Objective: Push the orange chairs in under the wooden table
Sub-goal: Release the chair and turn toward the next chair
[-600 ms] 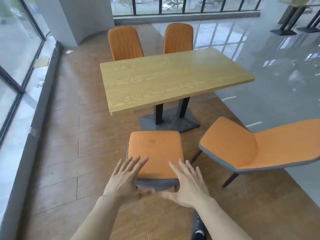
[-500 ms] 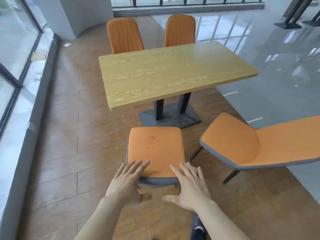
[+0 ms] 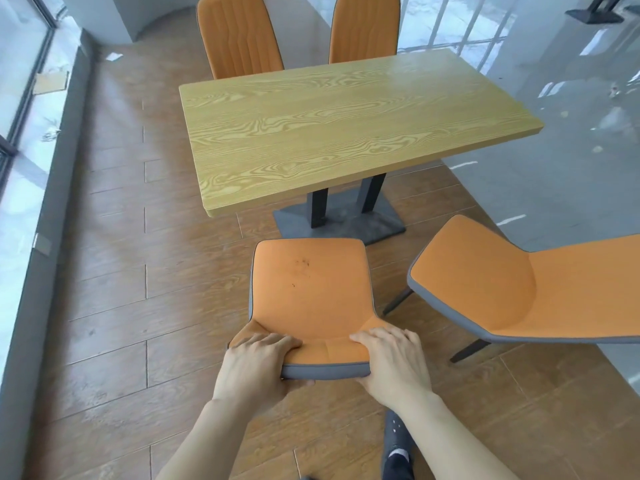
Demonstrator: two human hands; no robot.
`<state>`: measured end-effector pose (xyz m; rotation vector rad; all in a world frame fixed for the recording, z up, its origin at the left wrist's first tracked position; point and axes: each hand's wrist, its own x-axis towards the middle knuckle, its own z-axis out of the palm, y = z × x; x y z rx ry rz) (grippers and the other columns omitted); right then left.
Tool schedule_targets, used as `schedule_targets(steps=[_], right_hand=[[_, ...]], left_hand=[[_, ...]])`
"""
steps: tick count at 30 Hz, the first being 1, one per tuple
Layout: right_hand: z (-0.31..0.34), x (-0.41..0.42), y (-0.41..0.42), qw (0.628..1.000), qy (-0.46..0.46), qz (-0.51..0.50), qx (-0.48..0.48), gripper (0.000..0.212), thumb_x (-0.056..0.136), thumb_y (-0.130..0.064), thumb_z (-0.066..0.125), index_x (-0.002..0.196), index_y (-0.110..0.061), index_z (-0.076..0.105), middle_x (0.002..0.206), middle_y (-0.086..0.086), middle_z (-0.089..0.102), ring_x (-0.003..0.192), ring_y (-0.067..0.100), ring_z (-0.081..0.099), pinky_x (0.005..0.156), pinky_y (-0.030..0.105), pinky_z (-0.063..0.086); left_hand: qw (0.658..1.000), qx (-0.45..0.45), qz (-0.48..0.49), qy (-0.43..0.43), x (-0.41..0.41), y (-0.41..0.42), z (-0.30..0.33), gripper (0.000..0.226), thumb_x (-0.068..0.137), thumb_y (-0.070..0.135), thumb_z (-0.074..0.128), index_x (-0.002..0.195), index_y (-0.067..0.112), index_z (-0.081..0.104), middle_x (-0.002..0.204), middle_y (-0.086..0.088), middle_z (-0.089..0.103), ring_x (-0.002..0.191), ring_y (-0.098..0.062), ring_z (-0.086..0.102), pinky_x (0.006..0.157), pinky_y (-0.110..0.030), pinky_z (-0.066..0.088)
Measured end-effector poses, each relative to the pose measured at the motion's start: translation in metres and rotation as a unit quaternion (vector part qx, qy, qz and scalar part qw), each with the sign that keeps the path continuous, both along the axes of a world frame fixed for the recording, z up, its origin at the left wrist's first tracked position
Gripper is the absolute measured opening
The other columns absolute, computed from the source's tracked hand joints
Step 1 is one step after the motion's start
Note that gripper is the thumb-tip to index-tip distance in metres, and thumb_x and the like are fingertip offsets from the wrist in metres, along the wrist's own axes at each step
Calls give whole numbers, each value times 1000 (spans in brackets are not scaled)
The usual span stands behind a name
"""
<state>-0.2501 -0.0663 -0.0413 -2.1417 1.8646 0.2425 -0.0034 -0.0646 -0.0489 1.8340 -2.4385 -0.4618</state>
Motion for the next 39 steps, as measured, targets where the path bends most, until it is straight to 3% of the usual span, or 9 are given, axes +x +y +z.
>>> schedule_targets(steps=[6, 11, 19, 23, 31, 33, 35, 37, 39], right_hand=[[1, 4, -59, 1000, -7, -8, -19, 73, 79, -51, 81, 144, -41, 48, 134, -10, 61, 125, 22, 52, 106, 43, 33], [0, 6, -106, 999, -11, -9, -33, 70, 79, -54, 80, 141, -41, 50, 132, -10, 62, 122, 22, 53, 103, 43, 35], [-1, 14, -172, 999, -3, -7, -40, 66, 79, -54, 80, 137, -40, 53, 124, -6, 65, 114, 24, 57, 99, 45, 39], [-7, 29, -176, 998, 5, 0, -60, 66, 76, -51, 83, 134, -37, 56, 119, -5, 67, 108, 24, 60, 97, 45, 41], [-13, 26, -181, 998, 0, 25, -63, 69, 77, -45, 85, 137, -38, 53, 124, -3, 66, 112, 24, 59, 102, 44, 42], [-3, 26, -176, 999, -3, 16, -32, 87, 77, -60, 81, 150, -39, 38, 148, 5, 52, 136, 31, 46, 117, 51, 29], [8, 23, -168, 1000, -8, 7, -7, 115, 72, -78, 72, 160, -38, 10, 169, 12, 17, 155, 36, 11, 125, 58, 6], [24, 13, -151, 1000, -8, 10, -23, 128, 67, -86, 67, 160, -38, -8, 171, 12, -4, 156, 37, -9, 124, 60, -4], [40, -6, -129, 999, -13, 0, -43, 130, 67, -88, 66, 159, -38, -11, 171, 11, -8, 156, 35, -13, 124, 58, -7]], left_hand=[[1000, -1, 14, -10, 0, -61, -1, 64, 69, 88, 56, 118, 48, 60, 103, 22, 67, 104, -10, 61, 74, -31, 48], [1000, -4, 17, -5, 3, -107, -3, 65, 70, 88, 54, 120, 47, 59, 105, 21, 66, 107, -11, 60, 80, -34, 51], [999, -24, 18, -14, 9, -173, -2, 57, 71, 79, 65, 118, 47, 61, 107, 22, 66, 107, -10, 61, 82, -31, 48], [1000, -4, 22, -20, 25, -183, -4, 53, 73, 64, 73, 121, 48, 59, 111, 24, 64, 114, -9, 57, 92, -31, 45], [999, -13, 19, -35, 23, -183, -6, 54, 75, 66, 70, 123, 47, 55, 119, 22, 62, 120, -13, 53, 104, -37, 40], [998, -1, 20, -59, 18, -177, 3, 67, 77, 72, 65, 136, 45, 46, 140, 15, 53, 136, -19, 40, 117, -46, 22], [995, 11, 50, -87, 11, -169, 11, 92, 78, 78, 58, 153, 39, 20, 160, 3, 29, 149, -26, 15, 121, -52, 4], [993, -4, 54, -106, 1, -153, 25, 106, 78, 83, 51, 156, 35, -2, 166, -2, 9, 152, -30, 0, 121, -53, -3], [995, -31, 31, -90, -12, -136, 38, 107, 78, 85, 47, 155, 36, -8, 167, -1, 5, 152, -30, -3, 121, -53, -3]])
